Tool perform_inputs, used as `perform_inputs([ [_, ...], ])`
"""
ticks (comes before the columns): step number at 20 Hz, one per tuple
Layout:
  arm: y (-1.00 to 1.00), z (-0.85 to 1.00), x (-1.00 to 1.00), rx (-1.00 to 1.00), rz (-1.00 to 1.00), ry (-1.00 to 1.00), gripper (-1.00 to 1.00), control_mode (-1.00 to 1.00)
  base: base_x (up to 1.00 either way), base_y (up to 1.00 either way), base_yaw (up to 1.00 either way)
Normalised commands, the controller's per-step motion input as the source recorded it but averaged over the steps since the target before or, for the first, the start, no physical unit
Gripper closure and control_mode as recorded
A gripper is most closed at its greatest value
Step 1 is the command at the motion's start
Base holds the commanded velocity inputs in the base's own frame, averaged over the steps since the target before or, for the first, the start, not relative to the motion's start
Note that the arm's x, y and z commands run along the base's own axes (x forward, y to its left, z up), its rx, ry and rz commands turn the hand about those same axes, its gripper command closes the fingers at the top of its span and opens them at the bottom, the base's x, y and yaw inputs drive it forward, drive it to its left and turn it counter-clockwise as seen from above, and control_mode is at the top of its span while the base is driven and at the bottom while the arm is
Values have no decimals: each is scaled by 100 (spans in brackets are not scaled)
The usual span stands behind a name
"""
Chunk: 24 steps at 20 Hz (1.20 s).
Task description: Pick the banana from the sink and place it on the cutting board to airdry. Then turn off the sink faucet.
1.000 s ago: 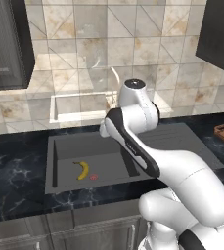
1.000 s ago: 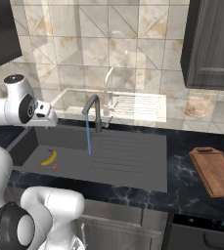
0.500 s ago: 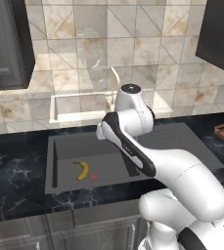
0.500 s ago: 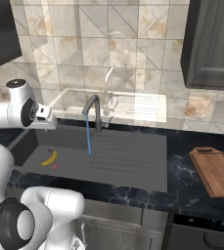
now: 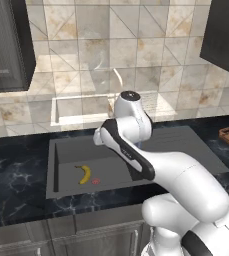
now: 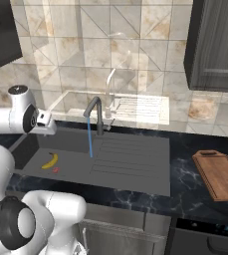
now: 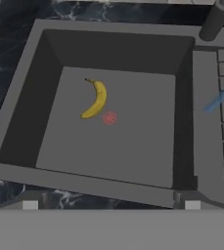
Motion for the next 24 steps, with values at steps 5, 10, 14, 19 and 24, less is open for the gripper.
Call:
perform_inputs([
  [5,14,-11,14,0,0,0,-100,-100,0,0,0],
  [10,0,-3,4,-1,-2,0,-100,-100,0,0,0],
  [14,0,-17,21,0,0,0,-100,-100,0,0,0],
  [19,4,-26,23,0,0,0,-100,-100,0,0,0],
  [24,6,-20,23,0,0,0,-100,-100,0,0,0],
])
